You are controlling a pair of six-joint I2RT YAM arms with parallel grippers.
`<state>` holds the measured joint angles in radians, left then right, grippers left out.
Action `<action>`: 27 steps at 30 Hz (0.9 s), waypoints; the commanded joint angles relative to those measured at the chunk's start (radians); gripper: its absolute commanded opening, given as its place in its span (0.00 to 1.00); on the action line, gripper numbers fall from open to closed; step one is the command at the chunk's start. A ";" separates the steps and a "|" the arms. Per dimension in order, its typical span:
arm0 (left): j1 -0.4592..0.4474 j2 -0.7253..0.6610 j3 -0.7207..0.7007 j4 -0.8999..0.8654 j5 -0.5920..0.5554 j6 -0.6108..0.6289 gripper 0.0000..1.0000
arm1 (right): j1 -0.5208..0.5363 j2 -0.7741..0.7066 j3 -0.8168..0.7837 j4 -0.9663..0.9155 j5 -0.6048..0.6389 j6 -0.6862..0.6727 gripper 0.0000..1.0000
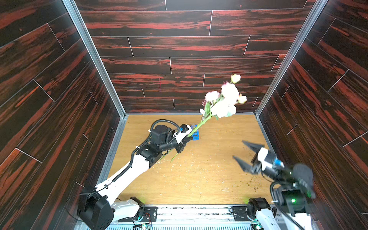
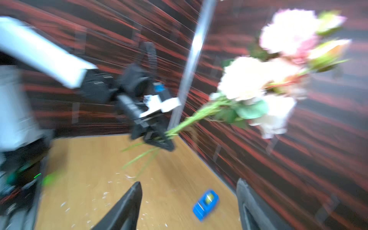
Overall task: Wrap bouquets with tape
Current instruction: Wrap the tape around the bouquet.
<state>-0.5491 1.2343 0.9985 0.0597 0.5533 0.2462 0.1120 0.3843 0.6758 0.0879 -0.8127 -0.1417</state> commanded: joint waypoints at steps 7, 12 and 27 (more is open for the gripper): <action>-0.002 -0.104 0.041 0.055 0.219 -0.140 0.00 | 0.030 0.124 -0.193 0.409 -0.132 0.086 0.79; -0.006 -0.147 0.043 0.044 0.255 -0.151 0.00 | 0.184 0.342 -0.105 0.372 -0.104 -0.109 0.80; -0.015 -0.201 0.059 -0.003 0.273 -0.131 0.00 | 0.386 0.834 0.156 0.586 0.111 -0.147 0.62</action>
<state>-0.5598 1.0687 1.0176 0.0513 0.8028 0.1226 0.4847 1.1881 0.7971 0.5995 -0.7288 -0.2726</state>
